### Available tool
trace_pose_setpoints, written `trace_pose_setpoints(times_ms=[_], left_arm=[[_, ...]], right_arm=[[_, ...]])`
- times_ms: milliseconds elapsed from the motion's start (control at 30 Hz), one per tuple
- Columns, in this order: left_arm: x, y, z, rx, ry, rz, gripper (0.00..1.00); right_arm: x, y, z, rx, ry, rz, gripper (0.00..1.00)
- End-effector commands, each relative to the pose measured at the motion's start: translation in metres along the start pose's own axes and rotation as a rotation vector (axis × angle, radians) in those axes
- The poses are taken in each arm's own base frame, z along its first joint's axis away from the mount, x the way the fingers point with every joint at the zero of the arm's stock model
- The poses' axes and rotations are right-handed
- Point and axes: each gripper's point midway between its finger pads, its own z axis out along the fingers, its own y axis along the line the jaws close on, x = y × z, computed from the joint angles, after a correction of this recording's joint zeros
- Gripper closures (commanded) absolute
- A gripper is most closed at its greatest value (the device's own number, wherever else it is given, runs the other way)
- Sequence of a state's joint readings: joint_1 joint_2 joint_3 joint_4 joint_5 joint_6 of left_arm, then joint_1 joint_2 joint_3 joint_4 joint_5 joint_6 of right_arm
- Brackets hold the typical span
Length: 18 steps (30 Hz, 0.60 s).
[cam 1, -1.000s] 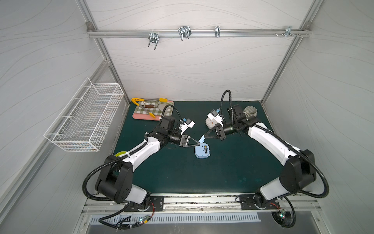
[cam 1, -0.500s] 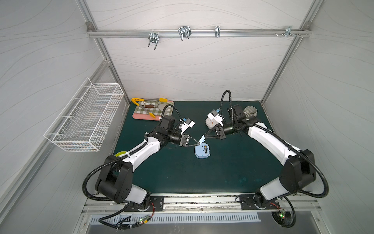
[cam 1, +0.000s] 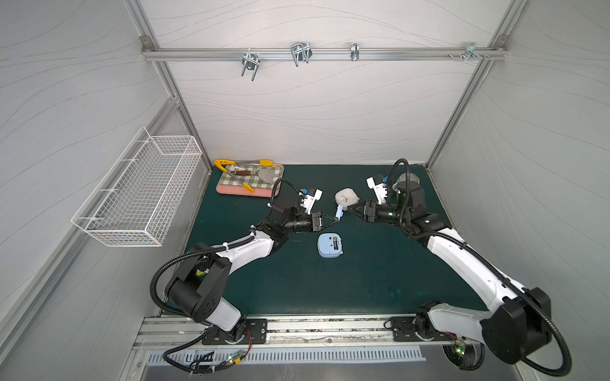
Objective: Insert the battery into the alarm
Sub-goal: Pick up the cover from the center of the board.
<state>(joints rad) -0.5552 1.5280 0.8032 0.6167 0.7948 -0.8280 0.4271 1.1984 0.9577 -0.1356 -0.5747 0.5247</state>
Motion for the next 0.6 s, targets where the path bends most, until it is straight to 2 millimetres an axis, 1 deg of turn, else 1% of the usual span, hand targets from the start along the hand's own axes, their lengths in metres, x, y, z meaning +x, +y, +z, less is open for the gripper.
trace_pose_setpoints(times_ms=[0, 167, 367, 567], left_arm=[[-0.025, -0.016, -0.001, 0.044, -0.136, -0.003, 1.00], [-0.030, -0.028, 0.000, 0.096, -0.139, -0.009, 1.00], [-0.031, -0.031, -0.001, 0.112, -0.137, -0.018, 1.00], [-0.030, -0.035, -0.002, 0.126, -0.133, -0.019, 1.00]], right_arm=[[-0.013, 0.004, -0.002, -0.006, -0.075, 0.044, 0.59], [-0.007, 0.009, 0.007, -0.087, -0.039, 0.076, 0.64], [-0.004, 0.023, 0.012, -0.204, -0.011, 0.072, 0.67], [-0.006, 0.024, 0.015, -0.219, -0.007, 0.070, 0.72]])
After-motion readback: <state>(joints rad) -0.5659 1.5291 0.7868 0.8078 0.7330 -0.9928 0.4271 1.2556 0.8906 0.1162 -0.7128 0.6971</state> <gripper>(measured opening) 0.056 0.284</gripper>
